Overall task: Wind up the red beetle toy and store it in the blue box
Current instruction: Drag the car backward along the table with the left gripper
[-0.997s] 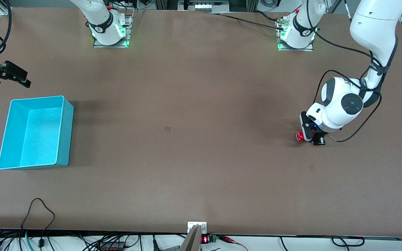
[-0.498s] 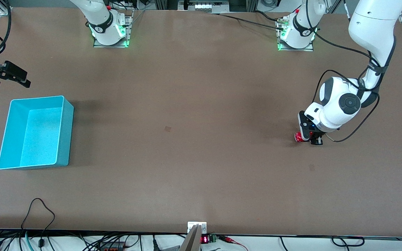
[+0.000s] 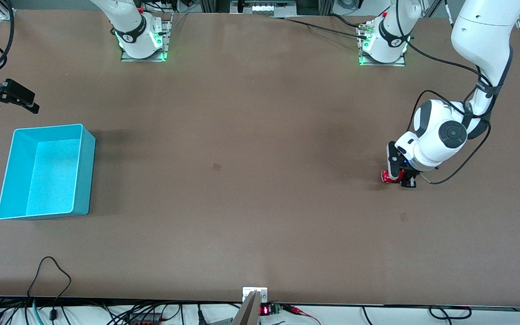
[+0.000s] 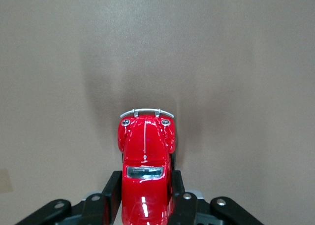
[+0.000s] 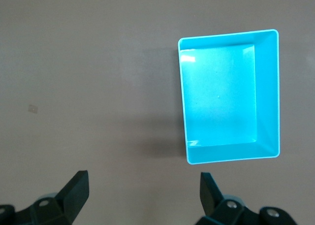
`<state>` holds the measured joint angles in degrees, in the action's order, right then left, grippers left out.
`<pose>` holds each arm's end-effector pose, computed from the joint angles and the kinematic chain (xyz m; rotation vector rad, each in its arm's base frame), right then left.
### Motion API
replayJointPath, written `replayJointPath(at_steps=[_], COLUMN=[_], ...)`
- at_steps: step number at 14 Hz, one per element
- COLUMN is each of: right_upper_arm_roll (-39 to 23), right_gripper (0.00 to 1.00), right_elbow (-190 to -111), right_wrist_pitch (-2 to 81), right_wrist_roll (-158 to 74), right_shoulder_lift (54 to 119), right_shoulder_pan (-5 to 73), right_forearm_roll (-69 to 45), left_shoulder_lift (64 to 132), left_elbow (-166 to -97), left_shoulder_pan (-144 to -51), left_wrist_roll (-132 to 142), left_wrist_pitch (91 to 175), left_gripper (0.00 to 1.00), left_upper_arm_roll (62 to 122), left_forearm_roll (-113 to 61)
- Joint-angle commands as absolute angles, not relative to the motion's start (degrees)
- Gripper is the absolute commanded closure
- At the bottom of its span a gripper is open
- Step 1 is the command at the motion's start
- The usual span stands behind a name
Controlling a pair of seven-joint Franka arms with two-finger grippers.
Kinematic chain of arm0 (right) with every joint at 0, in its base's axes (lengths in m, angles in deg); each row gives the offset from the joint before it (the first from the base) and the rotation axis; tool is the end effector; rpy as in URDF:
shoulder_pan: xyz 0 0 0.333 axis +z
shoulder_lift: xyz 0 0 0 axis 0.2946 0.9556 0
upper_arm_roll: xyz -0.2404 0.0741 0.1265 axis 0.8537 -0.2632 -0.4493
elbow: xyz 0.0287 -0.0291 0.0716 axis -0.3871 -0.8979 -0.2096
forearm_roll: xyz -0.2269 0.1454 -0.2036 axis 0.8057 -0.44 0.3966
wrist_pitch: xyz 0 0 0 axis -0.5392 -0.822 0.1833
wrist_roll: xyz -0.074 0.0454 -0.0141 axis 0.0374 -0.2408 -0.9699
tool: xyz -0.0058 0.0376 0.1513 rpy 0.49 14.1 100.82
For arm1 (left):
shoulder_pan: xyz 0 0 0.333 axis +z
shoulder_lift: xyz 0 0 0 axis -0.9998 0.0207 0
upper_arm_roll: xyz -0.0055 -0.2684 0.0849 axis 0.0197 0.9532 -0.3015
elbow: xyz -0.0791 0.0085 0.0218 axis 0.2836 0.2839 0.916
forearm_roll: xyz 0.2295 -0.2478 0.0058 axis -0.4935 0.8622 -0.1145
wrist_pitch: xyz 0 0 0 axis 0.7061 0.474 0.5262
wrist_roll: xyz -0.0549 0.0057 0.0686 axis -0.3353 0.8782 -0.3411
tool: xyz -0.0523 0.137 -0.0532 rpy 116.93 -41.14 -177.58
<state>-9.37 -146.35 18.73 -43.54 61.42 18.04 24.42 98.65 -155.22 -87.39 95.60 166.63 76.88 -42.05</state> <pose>0.4951 -0.0281 0.5270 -3.1349 -0.0001 -0.0322 0.5285 -0.0159 0.1564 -2.1665 2.2124 0.0059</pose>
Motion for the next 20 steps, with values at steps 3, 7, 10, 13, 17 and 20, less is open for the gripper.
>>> replayJointPath(at_steps=[3, 7, 10, 13, 17, 20], right_upper_arm_roll=[-9.4, -9.4, -9.4, -9.4, -9.4, -9.4], right_gripper=[0.0, 0.0, 0.0, 0.0, 0.0, 0.0], right_elbow=[-146.0, -146.0, -146.0, -146.0, -146.0, -146.0], right_wrist_pitch=[18.9, 18.9, 18.9, 18.9, 18.9, 18.9], right_wrist_roll=[-43.0, -43.0, -43.0, -43.0, -43.0, -43.0], right_shoulder_lift=[61.4, 61.4, 61.4, 61.4, 61.4, 61.4], right_shoulder_pan=[17.7, 17.7, 17.7, 17.7, 17.7, 17.7], right_forearm_roll=[24.4, 24.4, 24.4, 24.3, 24.3, 24.2], left_shoulder_lift=[100.6, 101.4, 102.7, 102.9, 103.2, 103.1], left_elbow=[-155.1, -154.2, -152.7, -152.0, -151.8, -151.7], left_shoulder_pan=[-85.0, -79.9, -75.6, -73.7, -72.9, -72.7], left_wrist_roll=[98.5, 105.6, 109.7, 111.0, 110.8, 110.1], left_wrist_pitch=[166.8, 166.8, 166.8, 166.8, 166.8, 166.8], left_gripper=[0.74, 0.74, 0.73, 0.73, 0.71, 0.73], left_upper_arm_roll=[77.0, 77.0, 77.0, 77.0, 77.0, 77.0], left_forearm_roll=[-42.8, -42.8, -42.8, -42.8, -42.7, -42.1])
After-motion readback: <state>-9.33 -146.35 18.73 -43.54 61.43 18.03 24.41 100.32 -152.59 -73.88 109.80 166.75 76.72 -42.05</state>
